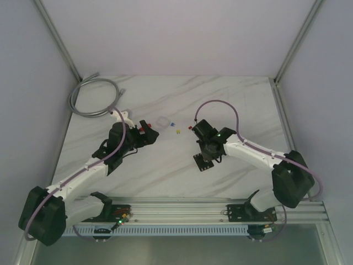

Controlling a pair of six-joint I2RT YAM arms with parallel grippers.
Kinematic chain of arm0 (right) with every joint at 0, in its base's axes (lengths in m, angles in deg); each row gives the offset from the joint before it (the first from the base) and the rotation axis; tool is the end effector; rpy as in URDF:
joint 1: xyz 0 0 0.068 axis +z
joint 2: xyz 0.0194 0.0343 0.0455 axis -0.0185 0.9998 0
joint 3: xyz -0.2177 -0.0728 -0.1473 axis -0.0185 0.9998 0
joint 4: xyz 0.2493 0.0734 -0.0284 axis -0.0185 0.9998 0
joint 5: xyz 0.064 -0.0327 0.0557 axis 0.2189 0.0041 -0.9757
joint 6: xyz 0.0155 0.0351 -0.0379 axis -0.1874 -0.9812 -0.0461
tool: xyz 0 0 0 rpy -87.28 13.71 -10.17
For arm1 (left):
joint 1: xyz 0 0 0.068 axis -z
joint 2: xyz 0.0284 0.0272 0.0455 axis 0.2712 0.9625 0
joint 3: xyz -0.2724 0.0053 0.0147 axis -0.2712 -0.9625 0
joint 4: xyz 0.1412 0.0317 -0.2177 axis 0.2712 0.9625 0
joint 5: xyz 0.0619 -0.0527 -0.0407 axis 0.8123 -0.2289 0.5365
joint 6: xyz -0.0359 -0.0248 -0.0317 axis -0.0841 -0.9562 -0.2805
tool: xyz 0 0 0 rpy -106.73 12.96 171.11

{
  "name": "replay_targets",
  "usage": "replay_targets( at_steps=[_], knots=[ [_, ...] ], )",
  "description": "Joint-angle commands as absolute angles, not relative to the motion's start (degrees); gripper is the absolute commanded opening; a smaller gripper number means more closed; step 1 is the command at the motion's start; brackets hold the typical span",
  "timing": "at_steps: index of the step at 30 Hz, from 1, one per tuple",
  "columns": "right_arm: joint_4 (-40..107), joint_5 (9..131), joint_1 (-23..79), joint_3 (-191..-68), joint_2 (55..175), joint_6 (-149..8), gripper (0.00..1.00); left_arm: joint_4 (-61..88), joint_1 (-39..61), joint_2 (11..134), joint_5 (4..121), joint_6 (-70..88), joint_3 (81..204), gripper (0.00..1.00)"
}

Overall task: Snap on the fuse box
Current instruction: Install the fuse at the fuse box base.

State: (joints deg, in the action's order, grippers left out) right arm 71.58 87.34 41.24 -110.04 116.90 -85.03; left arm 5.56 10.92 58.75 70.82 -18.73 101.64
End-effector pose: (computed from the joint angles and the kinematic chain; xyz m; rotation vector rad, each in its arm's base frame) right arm 0.2094 0.1828 0.2177 -0.4478 2.6576 0.1132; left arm 0.2146 -0.1076 0.2358 -0.2213 1.9881 -0.7548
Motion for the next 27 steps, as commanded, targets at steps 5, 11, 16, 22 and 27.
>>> replay_targets(
  at_steps=[5,11,16,22,27],
  knots=[
    [72.3,92.0,43.6,-114.0,121.2,-84.1,0.00,6.2,9.9,58.9,69.7,-17.6,102.7,1.00],
    [72.2,93.7,44.3,-114.0,123.7,-83.1,0.00,6.3,9.7,58.3,69.7,-17.5,102.5,1.00],
    [71.7,94.2,44.7,-113.4,124.5,-82.5,0.00,6.1,9.6,58.3,69.5,-17.5,102.5,1.00],
    [70.5,95.0,45.2,-113.0,124.8,-81.9,0.00,6.1,9.6,58.1,69.4,-17.5,102.6,1.00],
    [69.5,94.6,45.4,-112.5,124.8,-81.0,0.00,6.2,9.6,57.9,69.3,-17.7,102.6,1.00]
  ],
)
